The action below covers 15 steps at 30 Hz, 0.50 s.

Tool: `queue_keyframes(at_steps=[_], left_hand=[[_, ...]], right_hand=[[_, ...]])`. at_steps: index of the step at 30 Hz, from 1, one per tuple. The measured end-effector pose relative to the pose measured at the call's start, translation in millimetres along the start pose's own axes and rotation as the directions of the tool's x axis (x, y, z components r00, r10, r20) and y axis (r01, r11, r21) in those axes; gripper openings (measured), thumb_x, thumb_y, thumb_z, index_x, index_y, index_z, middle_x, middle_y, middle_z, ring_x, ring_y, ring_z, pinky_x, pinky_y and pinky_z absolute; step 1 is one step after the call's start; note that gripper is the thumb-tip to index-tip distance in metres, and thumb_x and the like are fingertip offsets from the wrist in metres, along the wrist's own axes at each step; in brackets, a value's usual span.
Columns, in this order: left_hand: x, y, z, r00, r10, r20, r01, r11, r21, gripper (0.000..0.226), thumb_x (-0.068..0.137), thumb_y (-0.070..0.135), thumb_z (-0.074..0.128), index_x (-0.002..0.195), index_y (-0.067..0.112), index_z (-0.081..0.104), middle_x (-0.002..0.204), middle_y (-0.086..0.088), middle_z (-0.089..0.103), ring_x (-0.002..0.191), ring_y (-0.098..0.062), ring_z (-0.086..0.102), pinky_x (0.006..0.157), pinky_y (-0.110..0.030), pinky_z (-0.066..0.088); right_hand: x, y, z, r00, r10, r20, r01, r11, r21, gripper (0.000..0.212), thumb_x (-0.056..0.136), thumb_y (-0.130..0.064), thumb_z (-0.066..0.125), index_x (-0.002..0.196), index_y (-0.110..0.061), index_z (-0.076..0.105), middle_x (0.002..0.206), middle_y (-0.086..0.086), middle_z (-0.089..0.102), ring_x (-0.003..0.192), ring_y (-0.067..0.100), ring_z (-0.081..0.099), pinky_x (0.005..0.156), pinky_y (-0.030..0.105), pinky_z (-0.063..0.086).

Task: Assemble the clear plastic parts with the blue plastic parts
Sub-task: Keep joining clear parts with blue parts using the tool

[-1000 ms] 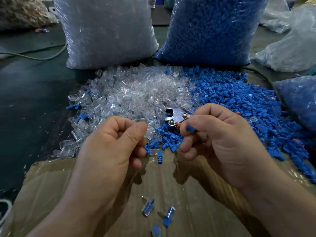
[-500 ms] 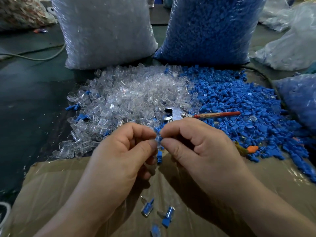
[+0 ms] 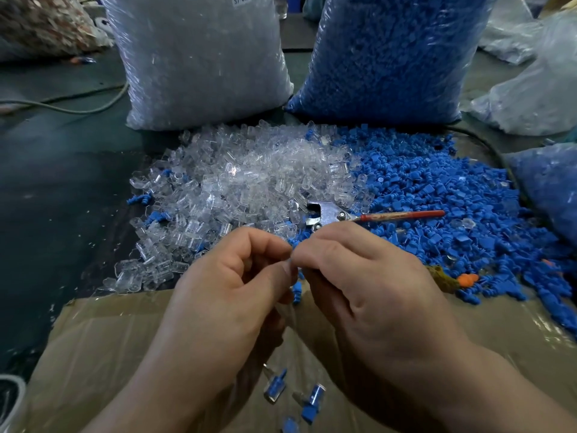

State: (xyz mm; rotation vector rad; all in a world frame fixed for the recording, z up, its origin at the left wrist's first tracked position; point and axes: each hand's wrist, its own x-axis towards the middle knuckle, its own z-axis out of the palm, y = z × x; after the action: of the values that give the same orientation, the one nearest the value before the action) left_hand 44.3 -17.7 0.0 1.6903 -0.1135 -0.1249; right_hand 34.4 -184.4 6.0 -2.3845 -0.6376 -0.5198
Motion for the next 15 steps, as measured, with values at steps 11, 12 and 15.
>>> queue_keyframes(at_steps=[11, 12, 15], left_hand=[[3.5, -3.9, 1.3, 0.998, 0.014, 0.058, -0.012, 0.999, -0.037, 0.025, 0.079, 0.0, 0.074, 0.08, 0.026, 0.073, 0.064, -0.002, 0.067, 0.054, -0.014, 0.058, 0.052, -0.025, 0.05], [4.7, -6.5, 0.8, 1.0, 0.008, 0.021, -0.008, 1.0, -0.02, 0.025, 0.078, 0.003, 0.075, 0.081, 0.028, 0.073, 0.064, -0.001, 0.067, 0.055, -0.015, 0.058, 0.053, -0.028, 0.05], [8.4, -12.5, -3.5, 0.996, -0.018, -0.088, 0.018, 1.0, 0.002, 0.024, 0.078, 0.01, 0.075, 0.086, 0.032, 0.072, 0.064, 0.001, 0.067, 0.054, -0.015, 0.06, 0.053, -0.029, 0.051]], right_hand=[[-1.4, 1.2, -1.1, 0.999, -0.048, 0.014, 0.048, 0.999, 0.02, 0.027, 0.087, -0.015, 0.058, 0.113, -0.018, 0.064, 0.105, -0.005, 0.066, 0.096, 0.017, 0.062, 0.078, 0.037, 0.054], [-0.6, 3.7, -2.8, 0.999, -0.043, 0.034, 0.044, 0.999, -0.031, 0.031, 0.088, -0.018, 0.056, 0.118, -0.021, 0.061, 0.108, -0.006, 0.065, 0.1, 0.016, 0.06, 0.083, 0.034, 0.053], [2.1, 23.8, -17.4, 0.985, 0.171, 0.023, -0.154, 0.929, -0.336, 0.054, 0.085, -0.039, 0.053, 0.137, -0.029, 0.04, 0.13, -0.01, 0.054, 0.121, 0.011, 0.042, 0.103, 0.031, 0.037]])
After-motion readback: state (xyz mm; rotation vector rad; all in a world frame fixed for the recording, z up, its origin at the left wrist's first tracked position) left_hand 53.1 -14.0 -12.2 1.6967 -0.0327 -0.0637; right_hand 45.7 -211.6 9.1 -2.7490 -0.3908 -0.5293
